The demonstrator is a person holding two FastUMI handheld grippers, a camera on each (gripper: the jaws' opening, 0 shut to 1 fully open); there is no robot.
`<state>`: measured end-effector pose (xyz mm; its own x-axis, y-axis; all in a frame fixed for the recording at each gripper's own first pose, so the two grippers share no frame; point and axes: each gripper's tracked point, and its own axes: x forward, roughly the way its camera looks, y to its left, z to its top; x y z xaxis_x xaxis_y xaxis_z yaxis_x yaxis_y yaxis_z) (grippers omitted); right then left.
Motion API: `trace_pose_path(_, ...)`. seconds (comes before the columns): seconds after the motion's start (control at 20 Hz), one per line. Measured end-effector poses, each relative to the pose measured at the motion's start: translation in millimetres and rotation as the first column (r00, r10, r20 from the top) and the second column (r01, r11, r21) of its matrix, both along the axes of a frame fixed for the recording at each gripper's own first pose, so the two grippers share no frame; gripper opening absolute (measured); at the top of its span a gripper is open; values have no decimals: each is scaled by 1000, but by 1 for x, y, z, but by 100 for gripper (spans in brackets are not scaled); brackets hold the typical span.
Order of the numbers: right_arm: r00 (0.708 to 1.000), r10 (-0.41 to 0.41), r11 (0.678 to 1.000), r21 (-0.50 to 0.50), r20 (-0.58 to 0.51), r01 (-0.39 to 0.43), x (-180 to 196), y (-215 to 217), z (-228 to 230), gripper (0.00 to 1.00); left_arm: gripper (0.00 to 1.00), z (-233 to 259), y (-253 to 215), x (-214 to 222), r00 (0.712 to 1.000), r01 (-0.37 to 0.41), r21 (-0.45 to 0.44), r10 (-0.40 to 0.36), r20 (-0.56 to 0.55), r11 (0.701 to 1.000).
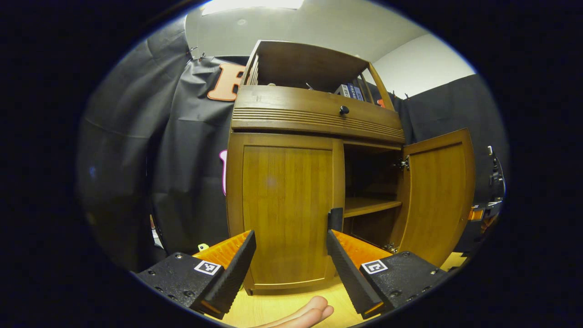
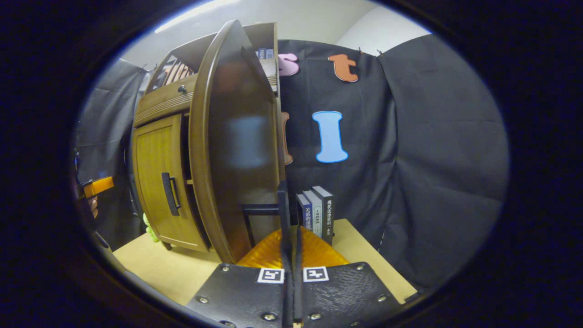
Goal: Open the right door of the double-door shoe cabinet with the right hand, and open the left door with the left hand.
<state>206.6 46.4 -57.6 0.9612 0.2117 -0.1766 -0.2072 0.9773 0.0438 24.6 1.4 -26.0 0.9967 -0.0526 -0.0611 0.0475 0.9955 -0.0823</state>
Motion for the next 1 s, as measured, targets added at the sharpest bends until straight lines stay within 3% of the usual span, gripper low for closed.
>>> trace_pose_path(0.25, 999, 54, 998, 34, -4, -54, 12, -22, -1, 1, 95, -7, -8, 4, 1000, 0, -15, -1, -19, 1000)
trace_pose_path(0.45, 995, 98, 994, 39, 10, -98, 16, -29, 1, 4, 96, -12, -24, 1, 998, 52, -31, -53, -37, 998)
trace_pose_path(0.6, 992, 125, 990, 62, 18, -126, 15, -27, 1, 1, 95, -9, -27, 0, 999, 38, -34, -38, -12, 999)
trace_pose_path(0.85, 991, 131, 991, 18, 14, -131, 5, -26, -4, 1, 96, -5, -47, 2, 998, 57, -24, -56, 19, 998)
trace_pose_path(1.0, 997, 43, 999, -7, 68, -43, -16, -62, 3, 17, 96, 2, -48, 12, 998, 22, -6, -21, 53, 1000)
